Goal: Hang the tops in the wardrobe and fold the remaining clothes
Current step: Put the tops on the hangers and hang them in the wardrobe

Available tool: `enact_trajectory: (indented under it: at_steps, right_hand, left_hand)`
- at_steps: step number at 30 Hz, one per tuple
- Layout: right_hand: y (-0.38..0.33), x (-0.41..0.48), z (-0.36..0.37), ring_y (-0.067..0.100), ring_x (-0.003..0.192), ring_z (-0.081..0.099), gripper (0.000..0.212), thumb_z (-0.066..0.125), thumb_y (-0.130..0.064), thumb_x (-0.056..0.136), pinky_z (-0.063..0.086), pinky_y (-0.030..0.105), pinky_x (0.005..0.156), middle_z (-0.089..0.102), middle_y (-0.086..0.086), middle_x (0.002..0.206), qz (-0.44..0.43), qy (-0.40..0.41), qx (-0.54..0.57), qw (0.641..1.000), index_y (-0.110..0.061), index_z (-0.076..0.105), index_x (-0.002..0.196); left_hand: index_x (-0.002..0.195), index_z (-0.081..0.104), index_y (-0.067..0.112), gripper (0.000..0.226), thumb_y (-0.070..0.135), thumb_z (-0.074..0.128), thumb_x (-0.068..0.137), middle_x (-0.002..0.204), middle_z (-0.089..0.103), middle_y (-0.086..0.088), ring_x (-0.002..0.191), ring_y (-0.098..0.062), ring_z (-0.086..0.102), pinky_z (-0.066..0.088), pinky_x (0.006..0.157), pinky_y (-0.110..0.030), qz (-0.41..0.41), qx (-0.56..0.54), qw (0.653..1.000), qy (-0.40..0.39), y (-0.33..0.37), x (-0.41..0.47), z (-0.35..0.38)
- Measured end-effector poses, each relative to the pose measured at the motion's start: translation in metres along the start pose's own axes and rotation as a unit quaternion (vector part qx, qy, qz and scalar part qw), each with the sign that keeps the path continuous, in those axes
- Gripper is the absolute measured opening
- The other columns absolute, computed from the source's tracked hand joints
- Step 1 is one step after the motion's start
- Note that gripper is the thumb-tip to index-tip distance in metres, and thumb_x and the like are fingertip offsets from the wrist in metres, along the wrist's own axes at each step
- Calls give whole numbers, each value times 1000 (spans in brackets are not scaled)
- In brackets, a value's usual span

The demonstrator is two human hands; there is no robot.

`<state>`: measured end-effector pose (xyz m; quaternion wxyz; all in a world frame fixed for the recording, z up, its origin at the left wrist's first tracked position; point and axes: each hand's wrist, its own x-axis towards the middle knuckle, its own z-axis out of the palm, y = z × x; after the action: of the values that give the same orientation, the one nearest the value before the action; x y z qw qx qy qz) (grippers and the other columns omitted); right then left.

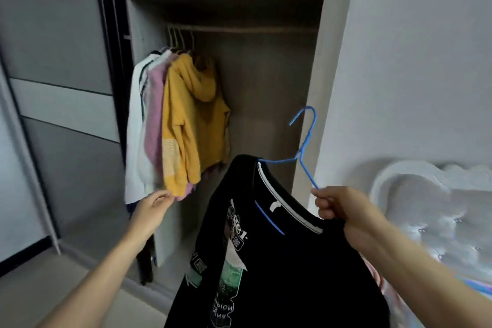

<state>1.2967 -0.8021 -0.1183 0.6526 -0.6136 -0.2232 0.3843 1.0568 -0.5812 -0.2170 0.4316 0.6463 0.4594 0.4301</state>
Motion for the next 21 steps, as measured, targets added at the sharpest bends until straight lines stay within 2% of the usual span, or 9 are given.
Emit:
enact_trajectory:
  at_steps: [3, 5, 8, 10, 12, 15, 19, 21]
  right_hand:
    - [2, 32, 60, 7, 30, 30, 31, 45, 1, 91, 25, 14, 30, 36, -1, 42, -15, -13, 56, 998, -9, 44, 62]
    - [0, 55, 95, 8, 33, 33, 28, 43, 1, 93, 29, 14, 33, 38, 1, 48, -47, -19, 45, 998, -8, 46, 66]
    - [-9, 88, 137, 9, 43, 37, 25, 43, -6, 96, 35, 19, 50, 40, 2, 53, -133, 0, -83, 988, -8, 53, 74]
    - [-19, 114, 158, 10, 46, 36, 30, 44, -10, 97, 33, 24, 55, 40, 1, 50, -193, 18, -164, 967, -8, 50, 69]
    - [-31, 142, 179, 9, 41, 32, 36, 44, -11, 97, 30, 24, 50, 38, 2, 48, -244, 29, -220, 944, -6, 43, 61]
    - [-50, 190, 208, 5, 33, 27, 39, 44, -9, 96, 24, 17, 39, 33, -2, 40, -284, 32, -252, 925, -7, 38, 57]
    - [-83, 241, 241, 4, 28, 29, 39, 44, -4, 93, 25, 11, 35, 36, 2, 43, -321, 41, -203, 924, -7, 38, 55]
    - [-103, 275, 263, 4, 29, 29, 40, 45, -2, 90, 27, 11, 36, 35, -2, 38, -347, 39, -174, 921, -7, 38, 51]
  left_hand:
    - [111, 62, 1, 21, 8, 54, 93, 107, 61, -8, 100, -17, 54, 32, 84, -21, 12, 2, 1000, 14, -10, 36, -40]
    - [113, 62, 1, 22, 8, 53, 93, 108, 61, -8, 101, -16, 53, 32, 84, -21, 12, 7, 1000, 16, -16, 62, -62]
    - [112, 62, 2, 22, 8, 54, 93, 116, 62, -12, 107, -20, 55, 32, 86, -21, 19, 11, 1000, 21, -20, 101, -80]
    - [116, 60, 2, 24, 8, 53, 94, 118, 59, -12, 107, -17, 52, 31, 85, -21, 35, 17, 999, 17, -15, 122, -85]
    - [120, 58, 3, 27, 9, 51, 94, 118, 57, -10, 110, -16, 49, 31, 87, -21, 52, 30, 998, 8, -9, 144, -87]
    - [123, 57, 7, 30, 13, 52, 94, 127, 55, -12, 122, -22, 48, 32, 94, -26, 81, 61, 995, 15, 5, 185, -84]
    - [127, 55, 7, 34, 15, 54, 93, 131, 54, -12, 123, -23, 47, 32, 97, -25, 136, 134, 981, 36, 31, 237, -76]
    - [128, 55, 9, 36, 17, 55, 93, 132, 53, -11, 123, -23, 47, 31, 94, -23, 173, 157, 971, 54, 46, 275, -70]
